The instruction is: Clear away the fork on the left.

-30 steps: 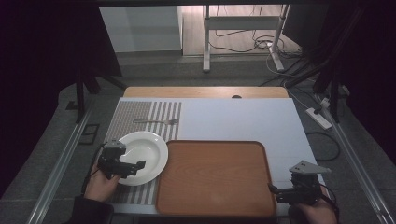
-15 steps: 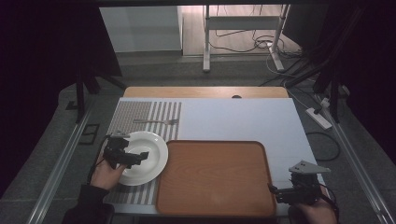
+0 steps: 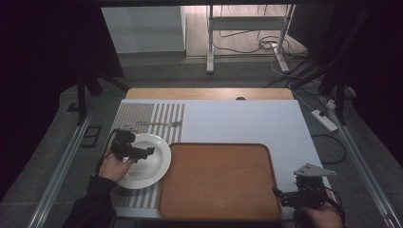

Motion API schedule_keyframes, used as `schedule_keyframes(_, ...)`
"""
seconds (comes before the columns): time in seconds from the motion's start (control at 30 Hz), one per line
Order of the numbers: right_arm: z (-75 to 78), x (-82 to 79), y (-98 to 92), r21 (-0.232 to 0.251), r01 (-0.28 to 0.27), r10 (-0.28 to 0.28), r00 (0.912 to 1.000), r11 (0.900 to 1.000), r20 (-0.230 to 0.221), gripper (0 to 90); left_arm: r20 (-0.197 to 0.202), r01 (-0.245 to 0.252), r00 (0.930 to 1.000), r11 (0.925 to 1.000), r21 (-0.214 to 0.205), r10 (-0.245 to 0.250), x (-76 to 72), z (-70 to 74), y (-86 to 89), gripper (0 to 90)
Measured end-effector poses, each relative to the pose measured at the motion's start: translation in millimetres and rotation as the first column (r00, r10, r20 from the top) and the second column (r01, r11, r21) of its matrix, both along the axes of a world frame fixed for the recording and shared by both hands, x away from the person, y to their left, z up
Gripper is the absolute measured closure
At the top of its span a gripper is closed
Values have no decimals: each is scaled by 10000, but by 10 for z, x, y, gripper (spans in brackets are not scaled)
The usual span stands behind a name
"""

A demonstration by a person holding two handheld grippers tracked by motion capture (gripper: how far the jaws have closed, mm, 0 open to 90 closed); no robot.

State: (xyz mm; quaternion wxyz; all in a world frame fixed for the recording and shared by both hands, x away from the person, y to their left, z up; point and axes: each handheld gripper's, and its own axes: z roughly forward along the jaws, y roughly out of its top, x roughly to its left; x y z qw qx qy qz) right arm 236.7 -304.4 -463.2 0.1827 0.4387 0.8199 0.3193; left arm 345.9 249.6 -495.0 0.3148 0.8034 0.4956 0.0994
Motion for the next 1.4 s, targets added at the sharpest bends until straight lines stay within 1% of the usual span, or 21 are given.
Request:
schedule_keyframes(0.03, 0, 0, 0, 5, 1, -1, 10000, 10000, -5, 0, -15, 48, 10000, 10000, 26, -48, 41, -2, -2, 0)
schedule_keyframes(0.1, 0, 1, -1, 10, 3, -3, 10000, 10000, -16, 0, -30, 60, 10000, 10000, 43, -60, 61, -4, -2, 0)
schedule_keyframes(0.43, -1, 5, -1, 13, 1, -1, 10000, 10000, -80, 0, -123, 25, 9999, 10000, 67, -24, 279, -41, -3, 0)
schedule_keyframes(0.47, -1, 5, -2, 11, -2, 2, 10000, 10000, -85, 0, -155, 40, 9999, 9999, 94, -38, 322, -50, -10, 0)
schedule_keyframes(0.5, -3, 6, -1, 34, 2, -2, 10000, 10000, -83, 0, -155, 40, 9999, 9999, 94, -38, 322, -50, -10, 0)
schedule_keyframes(0.57, -3, 7, -1, 35, 2, -2, 10000, 10000, -90, 0, -158, 44, 9999, 10000, 77, -43, 387, -60, -14, 0)
schedule_keyframes(0.6, -3, 7, -1, 35, 2, -2, 10000, 10000, -90, 0, -158, 44, 9999, 10000, 77, -43, 387, -60, -14, 0)
schedule_keyframes(0.67, -4, 8, -2, 29, 0, 0, 9999, 10000, -100, 0, -156, 43, 9999, 10000, 77, -41, 436, -64, -14, 0)
schedule_keyframes(0.73, -3, 8, -2, 11, 2, -2, 9999, 10000, -110, 0, -150, -3, 9999, 10000, 71, 4, 519, -69, -15, 0)
schedule_keyframes(0.77, -3, 8, -2, 11, 2, -2, 9999, 10000, -110, 0, -150, -3, 9999, 10000, 71, 4, 519, -69, -15, 0)
schedule_keyframes(0.8, -4, 9, -2, 14, 13, -13, 9999, 10000, -107, 0, -158, -10, 9999, 10000, 87, 12, 549, -71, -16, 0)
schedule_keyframes(0.83, -5, 11, -2, 16, 13, -13, 9999, 10000, -114, 0, -145, -59, 9999, 10000, 74, 60, 608, -78, -19, 0)
schedule_keyframes(0.87, -5, 11, -2, 16, 13, -13, 9999, 10000, -114, 0, -145, -59, 9999, 10000, 74, 60, 608, -78, -19, 0)
schedule_keyframes(1.2, -7, 13, -4, 56, 12, -11, 9999, 10000, -137, 0, -353, -109, 9993, 9995, 296, 119, 848, -146, -45, 0)
schedule_keyframes(1.27, -6, 13, -5, 55, 1, 0, 9999, 10000, -149, 0, -318, -178, 9993, 9992, 370, 190, 882, -151, -48, 0)
schedule_keyframes(1.3, -6, 14, -5, 55, -1, 2, 9999, 10000, -152, 0, -300, -191, 9993, 9987, 474, 205, 915, -150, -50, 18)
schedule_keyframes(1.37, -6, 14, -6, 60, 1, 0, 9999, 10000, -155, 0, -300, -154, 9994, 9988, 467, 168, 931, -148, -48, 36)
schedule_keyframes(1.4, -6, 14, -6, 62, 1, 0, 9999, 10000, -157, 0, -321, -118, 9994, 9990, 424, 131, 948, -148, -47, 61)
